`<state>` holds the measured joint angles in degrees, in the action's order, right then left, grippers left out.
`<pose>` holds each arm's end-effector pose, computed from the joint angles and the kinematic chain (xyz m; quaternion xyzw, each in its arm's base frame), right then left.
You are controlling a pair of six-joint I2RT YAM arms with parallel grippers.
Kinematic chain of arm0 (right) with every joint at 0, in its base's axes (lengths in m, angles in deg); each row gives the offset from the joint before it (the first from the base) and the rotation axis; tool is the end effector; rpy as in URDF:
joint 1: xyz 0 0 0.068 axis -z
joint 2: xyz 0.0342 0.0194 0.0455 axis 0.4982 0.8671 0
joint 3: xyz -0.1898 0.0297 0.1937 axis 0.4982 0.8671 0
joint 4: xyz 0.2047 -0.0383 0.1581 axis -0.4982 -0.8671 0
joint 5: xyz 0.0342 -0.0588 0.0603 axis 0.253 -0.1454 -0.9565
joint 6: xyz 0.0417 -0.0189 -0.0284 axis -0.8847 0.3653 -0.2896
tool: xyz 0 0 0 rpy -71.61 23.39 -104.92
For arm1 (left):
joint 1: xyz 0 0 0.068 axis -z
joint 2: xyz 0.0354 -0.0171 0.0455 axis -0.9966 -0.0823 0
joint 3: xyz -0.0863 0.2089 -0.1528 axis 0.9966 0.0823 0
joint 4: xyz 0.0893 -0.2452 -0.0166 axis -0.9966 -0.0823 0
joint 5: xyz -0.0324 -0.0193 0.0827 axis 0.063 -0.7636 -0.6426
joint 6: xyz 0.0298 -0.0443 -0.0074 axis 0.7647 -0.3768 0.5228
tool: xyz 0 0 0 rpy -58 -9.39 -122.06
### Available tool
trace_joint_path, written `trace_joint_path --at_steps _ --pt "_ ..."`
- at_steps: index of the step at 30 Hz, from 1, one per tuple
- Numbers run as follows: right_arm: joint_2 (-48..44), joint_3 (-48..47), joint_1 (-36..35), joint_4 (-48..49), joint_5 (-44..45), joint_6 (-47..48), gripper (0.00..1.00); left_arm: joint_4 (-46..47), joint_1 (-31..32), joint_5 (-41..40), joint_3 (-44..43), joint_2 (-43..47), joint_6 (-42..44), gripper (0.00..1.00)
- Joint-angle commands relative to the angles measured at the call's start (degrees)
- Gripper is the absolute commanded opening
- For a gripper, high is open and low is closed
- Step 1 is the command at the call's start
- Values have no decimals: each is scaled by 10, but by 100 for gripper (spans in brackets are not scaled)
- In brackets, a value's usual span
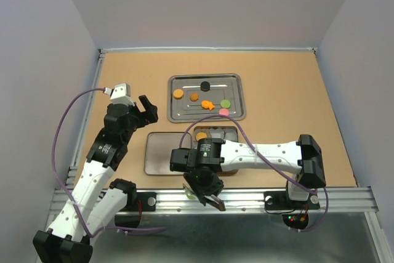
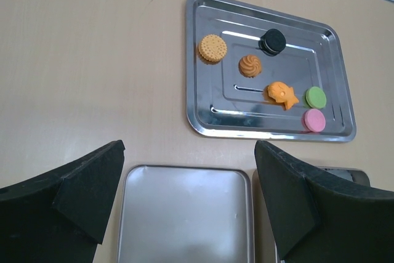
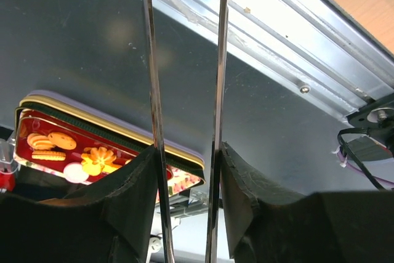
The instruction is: Pack the cookies
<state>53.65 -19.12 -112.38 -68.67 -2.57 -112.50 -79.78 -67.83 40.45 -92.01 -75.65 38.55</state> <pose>0.0371 0.3264 0.2828 0.2883 -0.9533 -0.0645 0.0637 0.1645 -0.0474 0.3138 -0.0623 0.7819 -0.1637 0.5983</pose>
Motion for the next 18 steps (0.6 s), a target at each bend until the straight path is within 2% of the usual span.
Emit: trace_joint_path --at_steps 1,13,16,18 --pt "-12 0 -2 -30 -23 -8 44 26 5 -11 8 14 9 99" --pt "-2 -29 -5 -30 -3 -7 40 24 7 -13 8 13 9 99" --pt "-2 -36 -5 -30 6 -6 34 23 9 -13 7 10 11 99" --pt "-2 -39 -6 -30 10 -4 24 22 10 -14 5 8 12 99"
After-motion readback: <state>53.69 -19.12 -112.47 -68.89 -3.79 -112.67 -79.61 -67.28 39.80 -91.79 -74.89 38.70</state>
